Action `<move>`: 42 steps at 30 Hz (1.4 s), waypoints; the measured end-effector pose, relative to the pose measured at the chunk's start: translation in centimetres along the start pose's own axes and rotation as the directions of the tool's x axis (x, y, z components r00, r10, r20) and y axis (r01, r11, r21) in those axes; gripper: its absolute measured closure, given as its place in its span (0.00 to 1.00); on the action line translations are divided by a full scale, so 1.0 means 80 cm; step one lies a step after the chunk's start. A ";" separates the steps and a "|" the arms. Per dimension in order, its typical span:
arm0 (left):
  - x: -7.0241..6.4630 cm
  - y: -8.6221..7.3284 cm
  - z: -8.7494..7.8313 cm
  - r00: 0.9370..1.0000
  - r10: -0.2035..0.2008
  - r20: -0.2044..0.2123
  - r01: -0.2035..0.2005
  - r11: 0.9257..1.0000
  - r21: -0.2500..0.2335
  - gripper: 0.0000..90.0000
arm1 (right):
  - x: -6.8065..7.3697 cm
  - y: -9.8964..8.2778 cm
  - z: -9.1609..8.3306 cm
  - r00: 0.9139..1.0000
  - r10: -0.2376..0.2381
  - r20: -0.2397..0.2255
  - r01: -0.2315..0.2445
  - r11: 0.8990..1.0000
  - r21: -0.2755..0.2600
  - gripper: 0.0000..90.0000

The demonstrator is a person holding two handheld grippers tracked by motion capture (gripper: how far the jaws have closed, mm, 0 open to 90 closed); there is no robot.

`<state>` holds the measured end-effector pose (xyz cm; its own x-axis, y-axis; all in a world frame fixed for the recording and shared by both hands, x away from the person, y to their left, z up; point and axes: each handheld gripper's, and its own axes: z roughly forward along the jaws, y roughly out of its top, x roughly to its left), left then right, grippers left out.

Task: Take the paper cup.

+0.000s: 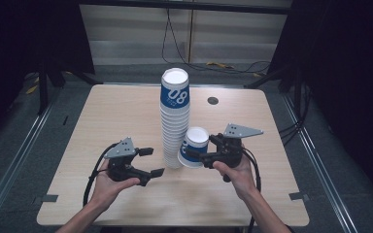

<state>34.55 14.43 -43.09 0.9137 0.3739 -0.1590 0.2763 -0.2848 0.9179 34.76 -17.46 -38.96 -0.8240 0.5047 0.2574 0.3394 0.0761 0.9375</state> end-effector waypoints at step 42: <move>-0.018 -0.019 0.023 0.989 -0.031 0.146 0.032 0.999 -0.002 0.17 | 0.026 -0.039 0.053 0.982 0.018 -0.188 -0.011 0.999 0.041 0.30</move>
<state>33.38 12.66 -44.92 0.9382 0.2501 -0.2391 0.3050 -0.2712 0.9129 33.91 -12.98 -42.35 -0.8882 0.3355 0.3138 0.3665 0.1060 0.9243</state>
